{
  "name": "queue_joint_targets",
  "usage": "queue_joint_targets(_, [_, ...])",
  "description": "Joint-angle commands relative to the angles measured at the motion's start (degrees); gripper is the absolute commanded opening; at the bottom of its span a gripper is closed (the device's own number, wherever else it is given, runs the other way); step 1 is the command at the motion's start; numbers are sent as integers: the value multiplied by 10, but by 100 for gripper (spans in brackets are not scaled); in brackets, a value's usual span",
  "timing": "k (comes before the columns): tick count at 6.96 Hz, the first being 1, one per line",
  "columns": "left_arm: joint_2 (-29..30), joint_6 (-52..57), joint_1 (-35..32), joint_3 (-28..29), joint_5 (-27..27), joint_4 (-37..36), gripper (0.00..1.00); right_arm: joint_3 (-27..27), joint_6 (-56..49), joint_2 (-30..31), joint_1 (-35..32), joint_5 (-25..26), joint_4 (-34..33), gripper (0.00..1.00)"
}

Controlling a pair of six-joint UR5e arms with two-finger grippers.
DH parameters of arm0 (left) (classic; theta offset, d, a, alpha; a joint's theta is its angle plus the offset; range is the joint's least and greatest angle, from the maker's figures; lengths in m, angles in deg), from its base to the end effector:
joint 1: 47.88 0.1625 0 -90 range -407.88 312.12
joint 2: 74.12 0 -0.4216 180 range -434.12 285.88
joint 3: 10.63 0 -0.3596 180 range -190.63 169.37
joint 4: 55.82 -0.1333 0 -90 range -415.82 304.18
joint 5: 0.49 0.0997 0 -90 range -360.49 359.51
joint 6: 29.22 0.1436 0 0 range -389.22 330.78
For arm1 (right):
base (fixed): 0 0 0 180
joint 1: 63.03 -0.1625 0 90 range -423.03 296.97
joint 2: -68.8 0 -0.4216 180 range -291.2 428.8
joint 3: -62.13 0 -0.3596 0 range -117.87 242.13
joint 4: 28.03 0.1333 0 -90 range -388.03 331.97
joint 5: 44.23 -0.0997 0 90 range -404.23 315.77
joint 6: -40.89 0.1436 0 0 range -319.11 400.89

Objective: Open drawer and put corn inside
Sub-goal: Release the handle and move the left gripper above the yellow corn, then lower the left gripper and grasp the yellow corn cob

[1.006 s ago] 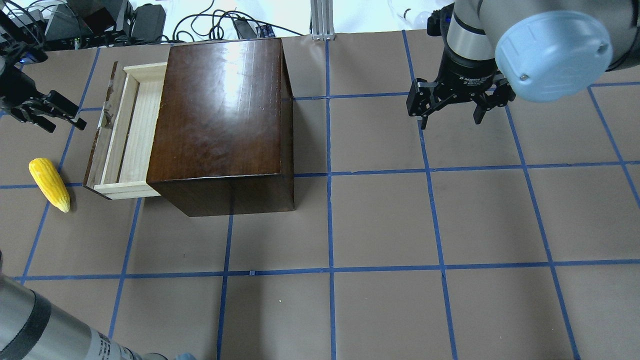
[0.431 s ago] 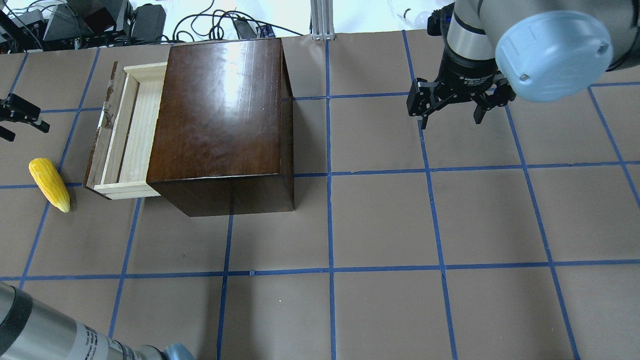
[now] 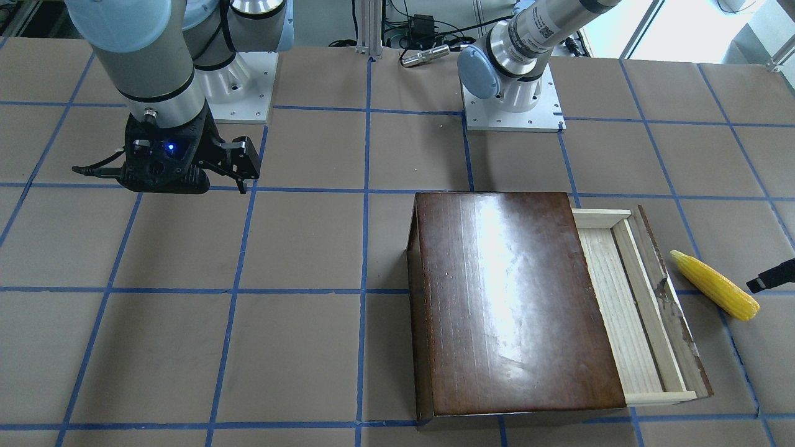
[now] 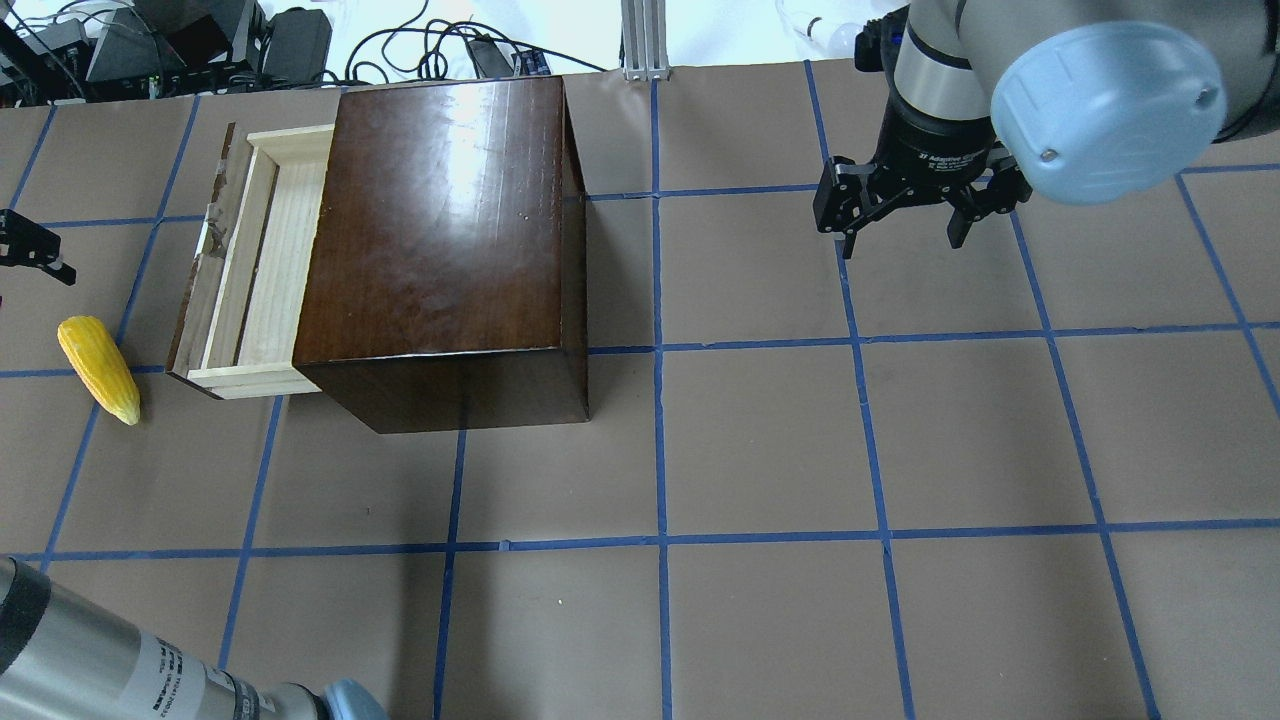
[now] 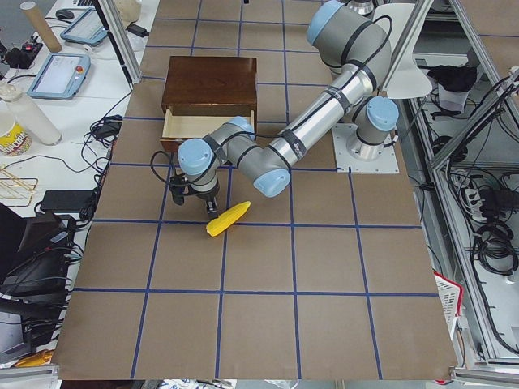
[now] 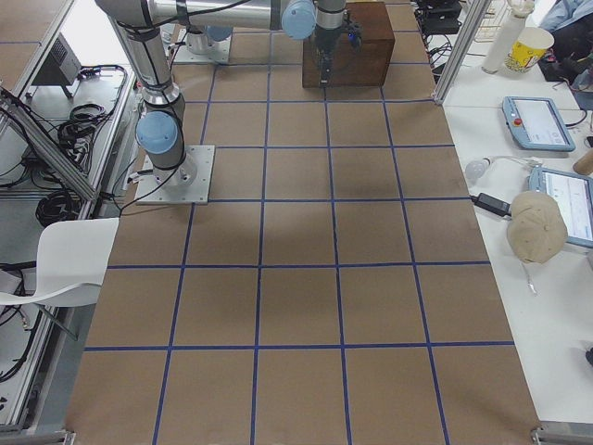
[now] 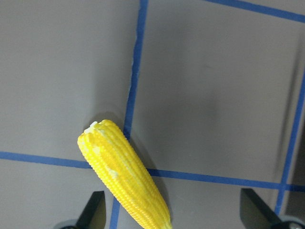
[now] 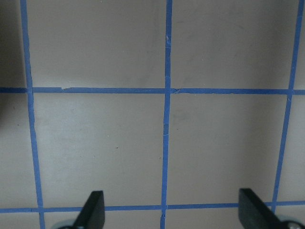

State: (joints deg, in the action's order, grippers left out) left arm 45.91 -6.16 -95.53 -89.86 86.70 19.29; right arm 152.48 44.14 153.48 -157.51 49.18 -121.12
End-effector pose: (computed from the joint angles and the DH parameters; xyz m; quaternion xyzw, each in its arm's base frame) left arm 0.3267 -0.5668 0.2583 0.1683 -0.9847 -0.0188 0.0412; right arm 0.1627 -0.4788 0.3991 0.0114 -0.9992 -0.0204 0.0312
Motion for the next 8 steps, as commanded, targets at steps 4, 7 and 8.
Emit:
queue_joint_targets(4, [43,-125,-1,-14,21,-6,100,0,0,0,0,-1,-1,100])
queue_joint_targets(7, [47,-122,-1,-23,46,-6,100,0,0,1,0,-1,0,100])
queue_joint_targets(8, [49,-122,-1,-25,55,-6,100,0,0,0,0,0,0,100])
